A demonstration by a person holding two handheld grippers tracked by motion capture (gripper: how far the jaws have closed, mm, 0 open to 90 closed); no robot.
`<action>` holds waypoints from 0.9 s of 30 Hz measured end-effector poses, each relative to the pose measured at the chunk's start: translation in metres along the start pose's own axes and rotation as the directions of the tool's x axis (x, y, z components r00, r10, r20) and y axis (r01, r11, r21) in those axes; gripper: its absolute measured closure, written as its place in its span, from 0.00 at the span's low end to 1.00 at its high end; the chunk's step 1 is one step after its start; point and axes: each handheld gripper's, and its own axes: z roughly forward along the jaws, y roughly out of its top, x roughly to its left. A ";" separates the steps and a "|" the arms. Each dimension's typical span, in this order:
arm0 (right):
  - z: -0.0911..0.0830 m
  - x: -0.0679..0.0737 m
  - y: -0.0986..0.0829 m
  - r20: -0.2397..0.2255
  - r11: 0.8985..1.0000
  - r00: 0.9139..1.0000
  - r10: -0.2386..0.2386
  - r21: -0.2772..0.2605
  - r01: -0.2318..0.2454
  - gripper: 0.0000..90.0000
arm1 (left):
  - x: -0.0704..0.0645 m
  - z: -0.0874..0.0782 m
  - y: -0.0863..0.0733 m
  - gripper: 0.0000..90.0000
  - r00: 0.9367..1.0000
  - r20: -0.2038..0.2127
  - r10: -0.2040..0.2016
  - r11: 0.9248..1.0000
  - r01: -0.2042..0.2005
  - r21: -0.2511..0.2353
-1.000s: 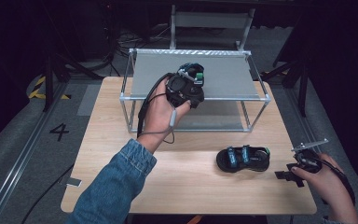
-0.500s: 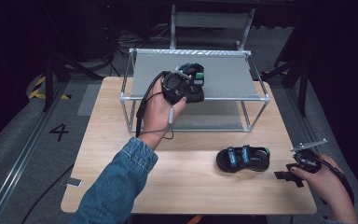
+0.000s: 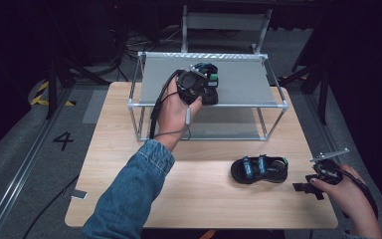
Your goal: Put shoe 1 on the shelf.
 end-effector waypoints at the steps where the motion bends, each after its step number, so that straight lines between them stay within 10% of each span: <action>1: 0.000 0.000 0.000 0.001 1.000 1.000 -0.001 0.000 0.001 0.37 | 0.002 0.001 0.002 1.00 1.000 -0.001 -0.004 1.000 0.004 0.004; 10: 0.001 0.000 0.000 0.003 1.000 1.000 -0.005 0.001 0.005 0.37 | 0.003 0.004 0.007 1.00 0.999 -0.038 0.009 1.000 -0.009 -0.005; 23: 0.001 0.000 0.000 -0.001 1.000 1.000 0.002 0.000 -0.002 0.37 | -0.014 0.027 -0.001 1.00 0.997 0.077 -0.005 1.000 0.004 0.011; 27: 0.002 -0.002 -0.001 0.002 1.000 1.000 0.001 0.005 -0.001 0.37 | -0.012 0.028 0.001 1.00 1.000 0.024 0.004 1.000 -0.004 0.023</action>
